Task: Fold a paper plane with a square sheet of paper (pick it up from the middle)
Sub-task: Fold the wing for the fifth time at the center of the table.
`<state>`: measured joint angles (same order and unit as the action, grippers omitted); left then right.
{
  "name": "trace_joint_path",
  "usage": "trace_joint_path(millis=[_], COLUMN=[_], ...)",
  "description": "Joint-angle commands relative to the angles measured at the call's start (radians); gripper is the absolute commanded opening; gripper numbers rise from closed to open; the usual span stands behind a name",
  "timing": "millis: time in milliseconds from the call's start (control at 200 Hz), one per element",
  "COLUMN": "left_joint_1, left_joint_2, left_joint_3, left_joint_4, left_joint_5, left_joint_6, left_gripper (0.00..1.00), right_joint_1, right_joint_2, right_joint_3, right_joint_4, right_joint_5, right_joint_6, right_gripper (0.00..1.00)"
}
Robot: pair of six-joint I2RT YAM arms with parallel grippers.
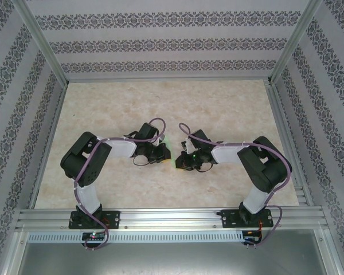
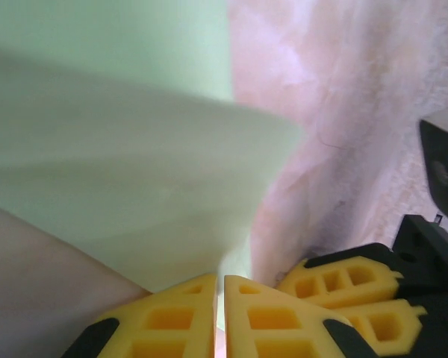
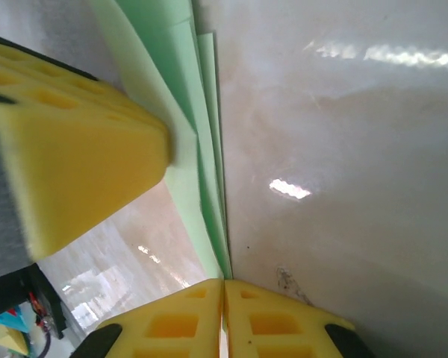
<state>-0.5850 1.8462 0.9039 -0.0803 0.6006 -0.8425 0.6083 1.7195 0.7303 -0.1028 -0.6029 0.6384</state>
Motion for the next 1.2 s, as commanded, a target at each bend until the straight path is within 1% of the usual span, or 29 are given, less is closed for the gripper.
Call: trace_joint_path(millis=[0,110,305,380,430,679,764,919,1194], left_joint_1=[-0.014,-0.014,-0.013,-0.013,-0.014,-0.013,-0.013,-0.013,-0.013], left_joint_2=[0.025,0.039,0.038,0.039,0.04,0.038,0.04,0.039,0.039], left_joint_3=[0.041,0.053,0.05,0.054,0.054,0.052,0.049,0.044,0.035], left_joint_4=[-0.061,-0.109,-0.135,-0.141,-0.143,-0.134,-0.13,-0.128,-0.126], left_joint_5=[-0.048,-0.072,-0.08,-0.079,-0.079,-0.076,-0.074,-0.073,-0.077], left_joint_6=[0.016,0.018,0.032,0.038,0.039,0.037,0.034,0.033,0.031], left_gripper=[0.11,0.1,0.09,0.09,0.09,0.09,0.09,0.09,0.09], right_joint_1=[0.022,0.026,0.002,-0.003,-0.001,0.008,0.011,0.014,0.019], right_joint_2=[0.016,-0.007,-0.149,-0.169,-0.156,-0.024,-0.002,0.037,0.084], right_joint_3=[0.013,0.024,0.013,0.015,0.024,0.074,0.073,0.079,0.065], right_joint_4=[-0.118,-0.141,-0.105,-0.087,-0.08,0.005,0.047,0.073,0.039], right_joint_5=[0.075,0.079,0.102,0.101,0.082,-0.022,-0.047,-0.069,-0.056], right_joint_6=[-0.069,-0.088,-0.062,-0.059,-0.063,-0.053,-0.043,-0.043,-0.058], right_gripper=[0.11,0.14,0.2,0.21,0.2,0.08,0.07,0.07,0.07])
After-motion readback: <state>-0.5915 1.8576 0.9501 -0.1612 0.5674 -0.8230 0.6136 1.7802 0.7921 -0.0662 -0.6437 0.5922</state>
